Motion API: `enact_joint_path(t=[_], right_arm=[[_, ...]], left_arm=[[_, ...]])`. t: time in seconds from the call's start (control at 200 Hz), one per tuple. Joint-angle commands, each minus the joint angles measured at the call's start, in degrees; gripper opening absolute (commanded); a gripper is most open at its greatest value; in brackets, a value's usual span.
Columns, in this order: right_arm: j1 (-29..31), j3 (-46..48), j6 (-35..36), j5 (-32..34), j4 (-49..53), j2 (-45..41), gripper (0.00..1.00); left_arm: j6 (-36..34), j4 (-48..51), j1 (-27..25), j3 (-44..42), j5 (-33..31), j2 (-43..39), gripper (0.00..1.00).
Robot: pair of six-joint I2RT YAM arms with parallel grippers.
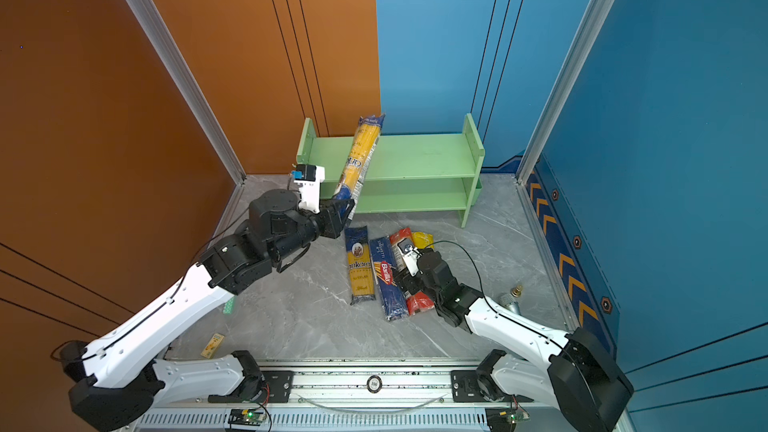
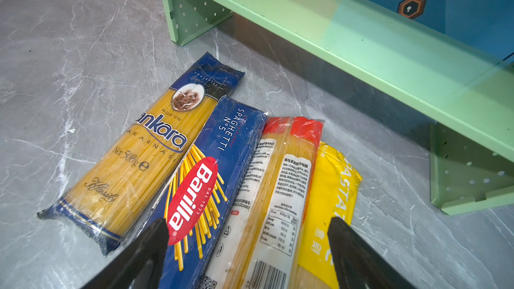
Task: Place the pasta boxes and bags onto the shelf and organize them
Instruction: 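Carry the upright Ankara bag with the left gripper toward the shelf's near end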
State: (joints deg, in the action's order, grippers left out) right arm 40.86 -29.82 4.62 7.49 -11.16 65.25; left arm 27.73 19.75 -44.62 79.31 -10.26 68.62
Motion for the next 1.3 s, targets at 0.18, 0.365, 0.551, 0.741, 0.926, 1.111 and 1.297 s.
enact_joint_path(t=[0.18, 0.365, 0.551, 0.741, 0.926, 1.111, 1.297], right_arm=[[-0.2, -0.3, -0.6, 0.3, -1.3, -0.9, 0.87], [-0.2, -0.5, -0.5, 0.3, -1.5, -1.0, 0.87], [-0.3, -0.2, -0.3, 0.5, -1.4, -1.6, 0.87], [-0.3, 0.1, -0.2, 0.8, -1.0, -2.6, 0.87], [-0.3, 0.5, -0.1, 1.0, -0.6, -3.4, 0.87], [-0.2, 1.2, -0.7, 0.7, -0.5, -4.3, 0.87], [-0.3, 2.2, -0.9, 1.0, -0.6, -6.0, 0.87]], left_arm=[[-1.7, -13.0, 3.9, 8.3, -0.9, 1.6, 0.00], [-1.5, -13.3, 6.0, 10.7, -0.7, 3.3, 0.00], [0.8, -13.1, 8.2, 12.5, -2.5, 5.1, 0.00], [2.9, -14.6, 9.8, 12.6, -3.6, 6.7, 0.00], [3.1, -14.0, 11.0, 13.5, -4.6, 8.0, 0.00], [2.9, -11.1, 12.1, 15.6, -6.5, 9.3, 0.00], [2.7, -9.5, 12.2, 17.5, -6.4, 11.0, 0.00]])
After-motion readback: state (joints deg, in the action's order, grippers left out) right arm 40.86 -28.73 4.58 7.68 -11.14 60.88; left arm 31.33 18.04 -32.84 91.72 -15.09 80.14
